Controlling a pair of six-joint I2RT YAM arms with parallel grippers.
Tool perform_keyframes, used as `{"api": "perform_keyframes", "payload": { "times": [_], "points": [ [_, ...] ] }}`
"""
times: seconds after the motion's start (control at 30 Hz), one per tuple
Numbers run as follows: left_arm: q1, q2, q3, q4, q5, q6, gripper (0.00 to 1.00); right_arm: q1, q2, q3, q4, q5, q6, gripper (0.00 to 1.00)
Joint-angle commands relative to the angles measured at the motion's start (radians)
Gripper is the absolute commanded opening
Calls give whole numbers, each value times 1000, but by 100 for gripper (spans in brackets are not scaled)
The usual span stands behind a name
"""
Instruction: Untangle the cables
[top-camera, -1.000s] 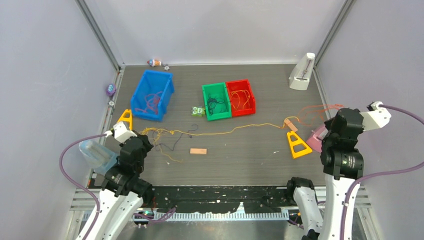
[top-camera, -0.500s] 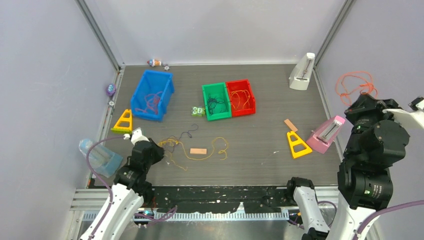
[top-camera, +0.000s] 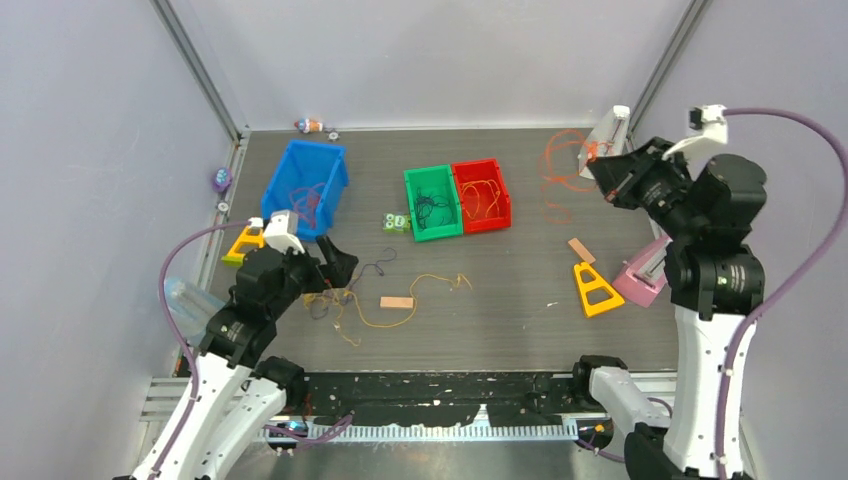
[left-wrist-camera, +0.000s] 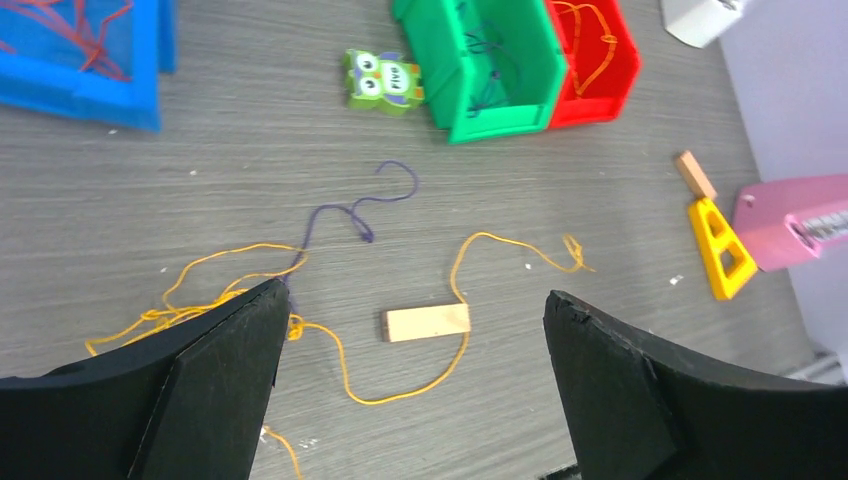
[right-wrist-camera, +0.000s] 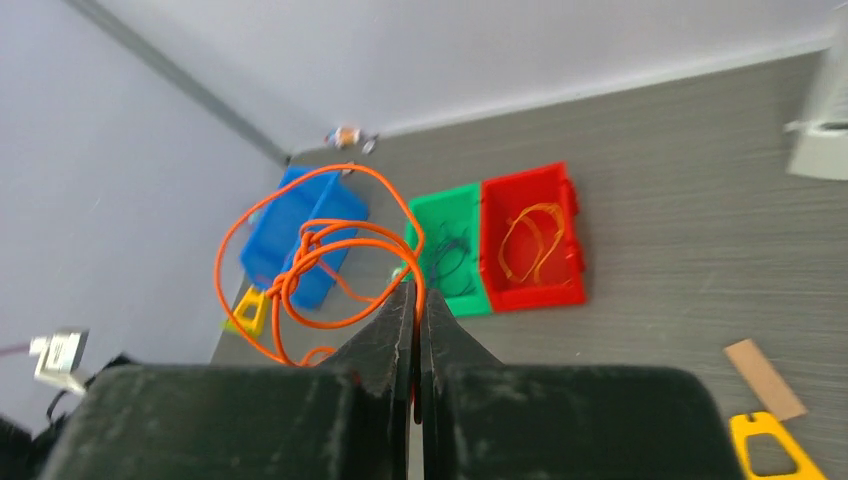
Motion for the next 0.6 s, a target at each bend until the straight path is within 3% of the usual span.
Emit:
{"api": "perform_keyframes", "payload": {
  "times": [0.0, 0.23, 0.37, 0.57],
  "points": [
    [-9, 45, 112, -28, 147, 28, 100, 129, 30, -33, 70, -94, 5, 5],
    [-15, 63, 92, 276, 439, 5, 99, 355, 124, -104, 144, -17, 24, 6],
    [-58, 99, 130, 328, 454, 37, 100, 493, 190, -106, 157, 26, 4, 5],
    [-224, 156, 202, 370, 352, 182, 99, 665, 290, -84, 167, 55, -44, 5]
  ]
}}
